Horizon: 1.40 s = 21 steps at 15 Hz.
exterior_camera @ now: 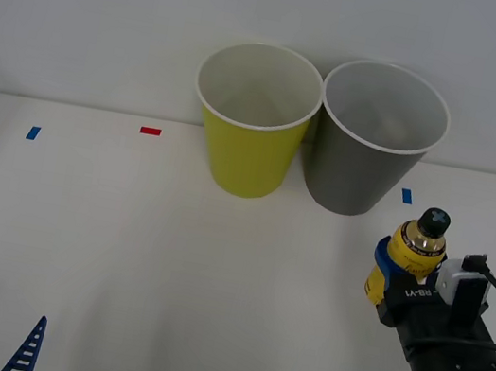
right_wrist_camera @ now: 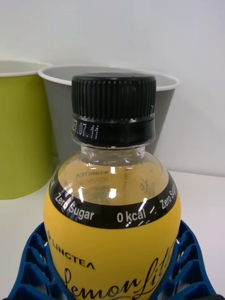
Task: Put cans in the gray bin and PET bottles in the light green bin.
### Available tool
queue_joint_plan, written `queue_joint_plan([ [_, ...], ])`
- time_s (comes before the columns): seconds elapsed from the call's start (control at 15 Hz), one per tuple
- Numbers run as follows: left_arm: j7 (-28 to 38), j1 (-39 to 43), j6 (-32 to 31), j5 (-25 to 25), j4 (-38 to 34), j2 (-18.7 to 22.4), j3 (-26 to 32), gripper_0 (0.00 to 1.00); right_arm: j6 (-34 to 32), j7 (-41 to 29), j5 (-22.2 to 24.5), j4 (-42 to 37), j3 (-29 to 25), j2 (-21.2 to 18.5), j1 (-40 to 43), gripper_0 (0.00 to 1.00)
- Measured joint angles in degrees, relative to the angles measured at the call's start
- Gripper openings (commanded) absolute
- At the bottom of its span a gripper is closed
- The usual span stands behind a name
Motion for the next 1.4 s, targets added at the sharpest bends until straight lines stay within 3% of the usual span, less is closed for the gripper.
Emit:
queue_joint_plan([
  [0.27,0.0,0.0,0.0,0.0,0.0,0.0,0.0,1.00,16.2,-9.2,1.2,-11.2,0.2,-4.2,-4.9,0.00],
  [0.67,0.0,0.0,0.0,0.0,0.0,0.0,0.0,1.00,40.3,-26.5,10.9,-15.4,3.8,-2.7,-25.3,0.00],
  [0.87,0.0,0.0,0.0,0.0,0.0,0.0,0.0,1.00,46.1,-31.7,11.7,-16.3,5.5,-1.3,-32.6,0.00],
  [1.2,0.0,0.0,0.0,0.0,0.0,0.0,0.0,1.00,47.6,-33.1,11.7,-17.5,6.7,-0.1,-38.6,0.00],
  [1.4,0.0,0.0,0.0,0.0,0.0,0.0,0.0,1.00,53.9,-33.0,10.5,-17.3,6.3,1.4,-45.1,0.00],
])
